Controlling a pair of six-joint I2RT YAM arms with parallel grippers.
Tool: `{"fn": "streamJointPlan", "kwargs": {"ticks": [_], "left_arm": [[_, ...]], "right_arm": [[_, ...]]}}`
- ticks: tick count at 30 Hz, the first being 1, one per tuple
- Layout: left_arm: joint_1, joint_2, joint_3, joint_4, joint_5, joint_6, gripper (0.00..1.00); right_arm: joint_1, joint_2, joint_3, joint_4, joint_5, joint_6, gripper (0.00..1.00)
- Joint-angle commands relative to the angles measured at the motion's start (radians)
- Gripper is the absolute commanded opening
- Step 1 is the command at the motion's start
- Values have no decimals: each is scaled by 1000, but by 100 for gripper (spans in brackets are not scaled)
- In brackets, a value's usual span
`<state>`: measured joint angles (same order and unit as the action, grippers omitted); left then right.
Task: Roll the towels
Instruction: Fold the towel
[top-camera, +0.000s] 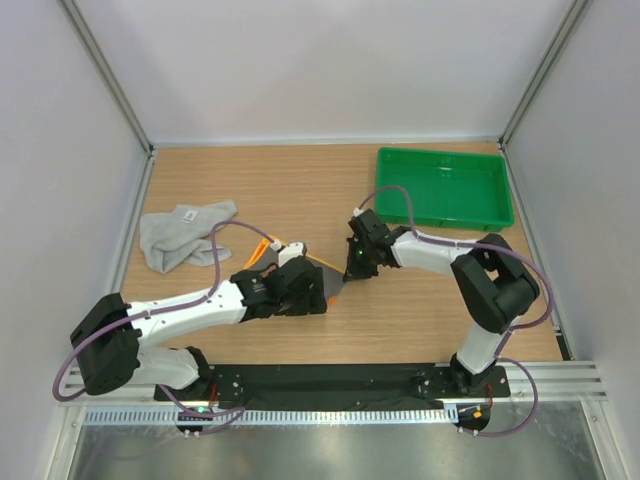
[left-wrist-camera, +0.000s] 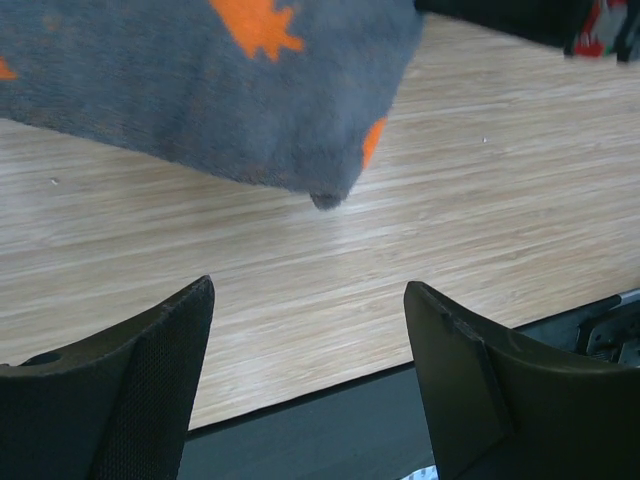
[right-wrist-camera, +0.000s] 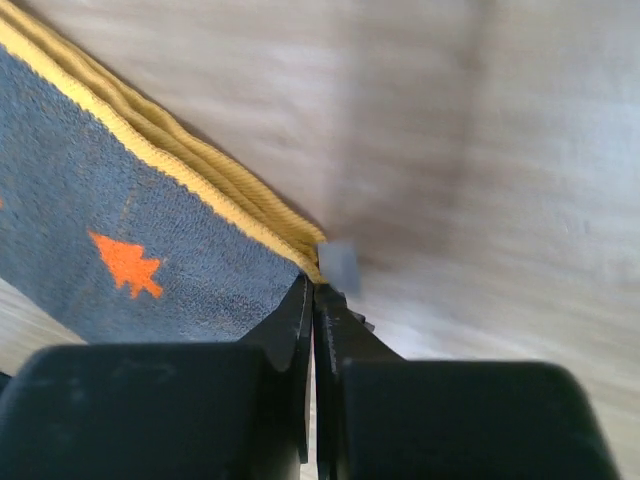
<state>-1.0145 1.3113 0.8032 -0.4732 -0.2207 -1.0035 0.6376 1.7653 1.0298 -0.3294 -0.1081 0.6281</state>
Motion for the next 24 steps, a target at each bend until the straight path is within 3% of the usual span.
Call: {"fn": "streamJointPlan", "kwargs": {"ticks": [1,4,5,6,9,10,16,20,24], "left_arm": [[-12,-49,-15,9,-45,-23,77],[-35,-60,-7,-36,-86,-14,77],[-42,-60,-6,-51,-95,-9,77],[-55,-58,-1,-56,-120,-4,77],[-101,-38,14,-62,-157,8,77],[-110,-20,25,-62,-161,6,76],[-194,63,68,-59,-201,-43,72],[-203,63,82,-65,-247,-78,71],[-202,29,111,-74,-327,-11,72]], "right_arm": [[13,-114,-129,30,-22,73,1],[30,-234,-226,13,-7,111,2],[31,-274,-241,-6,-4,126,7],[33,-341,-250,-23,1,130,28],[33,-437,-241,-118,51,114,75],[33,-482,-214,-176,85,104,80],[34,-521,-181,-232,145,65,84],[34,-484,-238,-152,38,100,81],[39,-491,-313,-24,-76,169,78]]}}
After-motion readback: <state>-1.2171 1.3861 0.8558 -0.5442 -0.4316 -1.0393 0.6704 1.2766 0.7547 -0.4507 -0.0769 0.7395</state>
